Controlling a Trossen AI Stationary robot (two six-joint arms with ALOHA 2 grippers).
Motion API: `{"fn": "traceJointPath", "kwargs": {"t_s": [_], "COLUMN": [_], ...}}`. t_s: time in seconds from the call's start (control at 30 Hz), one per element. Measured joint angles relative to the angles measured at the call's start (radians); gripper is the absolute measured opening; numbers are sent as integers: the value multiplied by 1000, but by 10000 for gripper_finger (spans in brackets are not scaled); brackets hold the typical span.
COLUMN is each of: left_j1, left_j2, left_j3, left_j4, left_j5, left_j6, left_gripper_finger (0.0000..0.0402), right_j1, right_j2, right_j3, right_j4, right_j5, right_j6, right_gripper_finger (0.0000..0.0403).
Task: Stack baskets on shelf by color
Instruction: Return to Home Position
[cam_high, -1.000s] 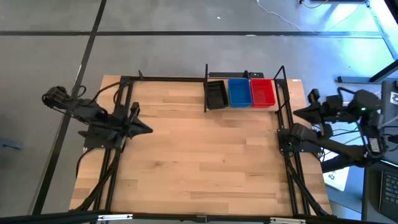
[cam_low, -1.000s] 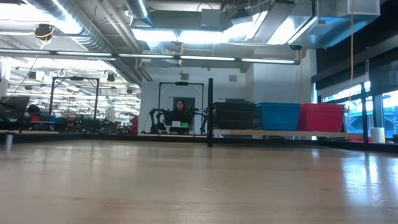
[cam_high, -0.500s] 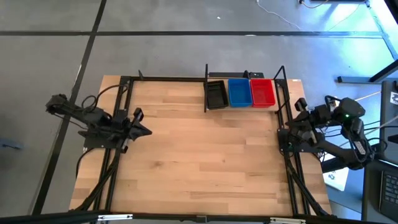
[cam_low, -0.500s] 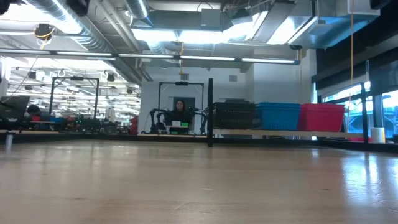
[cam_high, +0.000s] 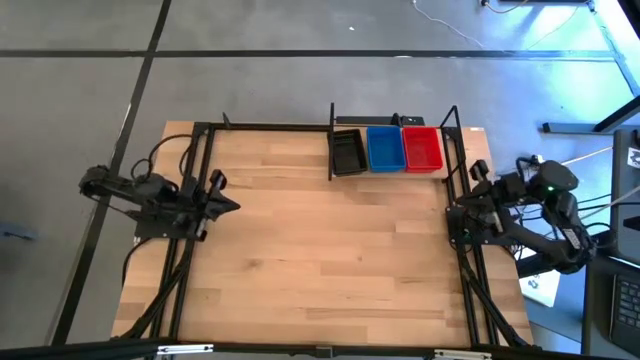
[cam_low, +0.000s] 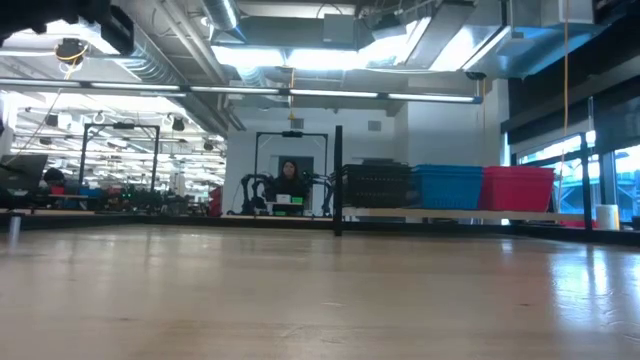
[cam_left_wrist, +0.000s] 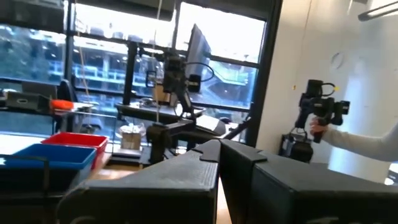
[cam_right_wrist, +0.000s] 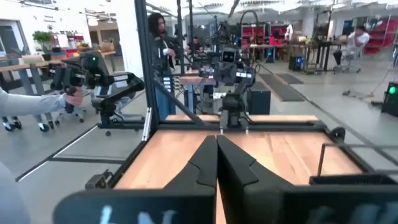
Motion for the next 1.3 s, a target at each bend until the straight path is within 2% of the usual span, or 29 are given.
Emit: {"fn": "traceJointPath", "kwargs": {"t_s": [0.37,0.67,1.2,1.3], "left_j1": [32,53,105,105], "left_j2": [-128,-128,-129,-129], "left_j3": [-116,-173,-172,-172], "left_j4": [-2,1,-52,-54], "left_j5": [48,56,79,75], "left_j6": [0,2,34,33], "left_gripper_finger": [0,0,0,0], "right_j1": [0,0,0,0], "right_j2": [0,0,0,2], "right_j3": [-211,-351,-658,-670], "right_j4": [284,480,824,810], "right_j5": [-33,-35,-24,-14], "right_j6": [34,78,81,52], "right_gripper_finger": [0,0,0,0]}}
